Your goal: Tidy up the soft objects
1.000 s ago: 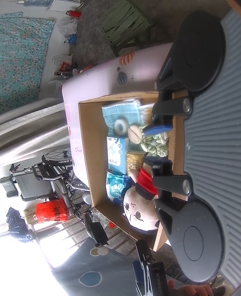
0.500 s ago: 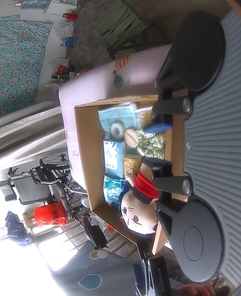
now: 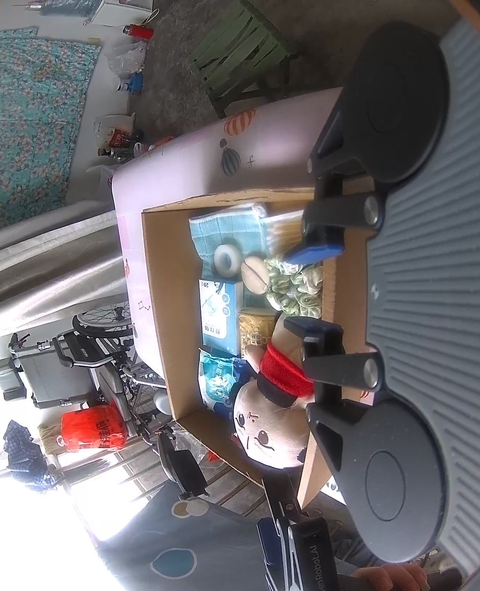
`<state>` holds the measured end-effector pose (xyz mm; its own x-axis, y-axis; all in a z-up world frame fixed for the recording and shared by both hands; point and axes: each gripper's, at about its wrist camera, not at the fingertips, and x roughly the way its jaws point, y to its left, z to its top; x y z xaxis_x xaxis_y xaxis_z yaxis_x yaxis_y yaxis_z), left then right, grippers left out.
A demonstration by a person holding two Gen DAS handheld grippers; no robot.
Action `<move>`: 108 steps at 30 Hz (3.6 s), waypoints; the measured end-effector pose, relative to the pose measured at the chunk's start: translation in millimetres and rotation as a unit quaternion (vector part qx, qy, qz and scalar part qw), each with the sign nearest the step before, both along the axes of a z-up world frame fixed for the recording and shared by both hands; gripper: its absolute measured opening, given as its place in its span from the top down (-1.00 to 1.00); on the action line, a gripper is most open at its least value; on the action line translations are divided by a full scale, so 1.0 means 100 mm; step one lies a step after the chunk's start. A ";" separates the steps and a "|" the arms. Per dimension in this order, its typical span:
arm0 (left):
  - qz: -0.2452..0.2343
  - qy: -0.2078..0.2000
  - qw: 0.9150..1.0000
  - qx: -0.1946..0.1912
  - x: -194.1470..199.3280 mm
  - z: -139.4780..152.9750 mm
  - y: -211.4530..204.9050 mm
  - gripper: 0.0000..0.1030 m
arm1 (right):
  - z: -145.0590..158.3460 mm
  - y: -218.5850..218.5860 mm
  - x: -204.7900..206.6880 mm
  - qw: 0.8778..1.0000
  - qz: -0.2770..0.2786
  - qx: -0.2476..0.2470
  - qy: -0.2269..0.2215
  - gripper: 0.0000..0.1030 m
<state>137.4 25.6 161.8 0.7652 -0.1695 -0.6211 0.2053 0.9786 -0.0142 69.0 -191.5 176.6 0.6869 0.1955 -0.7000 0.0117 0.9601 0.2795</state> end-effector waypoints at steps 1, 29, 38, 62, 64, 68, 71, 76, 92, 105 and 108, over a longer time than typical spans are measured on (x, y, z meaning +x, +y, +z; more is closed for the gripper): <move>0.001 -0.001 1.000 0.003 0.00 0.00 -0.01 -0.91 | 0.00 0.00 0.00 1.000 -0.001 0.001 0.001 0.41; 0.003 0.000 1.000 0.010 0.00 0.01 0.01 -0.92 | -0.06 0.00 0.03 1.000 0.002 0.002 0.013 0.39; 0.003 0.000 1.000 0.007 -0.01 0.00 0.03 -0.93 | -0.08 0.03 0.01 1.000 0.004 -0.001 0.016 0.39; -0.002 0.002 1.000 0.012 0.01 -0.03 0.00 -0.97 | -0.09 0.01 0.01 1.000 0.005 0.001 0.016 0.38; -0.003 0.002 1.000 0.013 0.01 -0.04 -0.01 -0.98 | -0.09 0.01 0.01 1.000 0.004 0.001 0.016 0.37; -0.006 0.002 1.000 0.013 0.00 -0.04 -0.02 -0.98 | -0.09 0.00 0.02 1.000 0.004 0.002 0.018 0.37; -0.005 0.002 1.000 0.013 0.00 -0.04 -0.02 -0.98 | -0.09 0.00 0.02 1.000 0.005 0.002 0.018 0.37; -0.003 0.002 1.000 0.014 -0.01 -0.04 -0.02 -0.99 | -0.09 0.00 0.02 1.000 0.004 0.002 0.018 0.36; -0.008 0.003 1.000 0.014 -0.02 -0.04 -0.04 -0.99 | -0.10 0.02 0.00 1.000 0.005 0.003 0.022 0.33; -0.009 0.009 1.000 0.017 -0.02 -0.06 -0.06 -1.00 | -0.11 0.02 -0.03 1.000 0.001 0.002 0.022 0.24; -0.013 0.011 1.000 0.019 -0.01 -0.07 -0.08 -1.00 | -0.12 0.00 -0.04 1.000 -0.001 0.001 0.023 0.22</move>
<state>136.0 17.2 154.4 0.7465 -0.1654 -0.6445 0.2308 0.9728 0.0176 65.2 -191.3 164.6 0.6541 0.1955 -0.7307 0.0272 0.9593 0.2810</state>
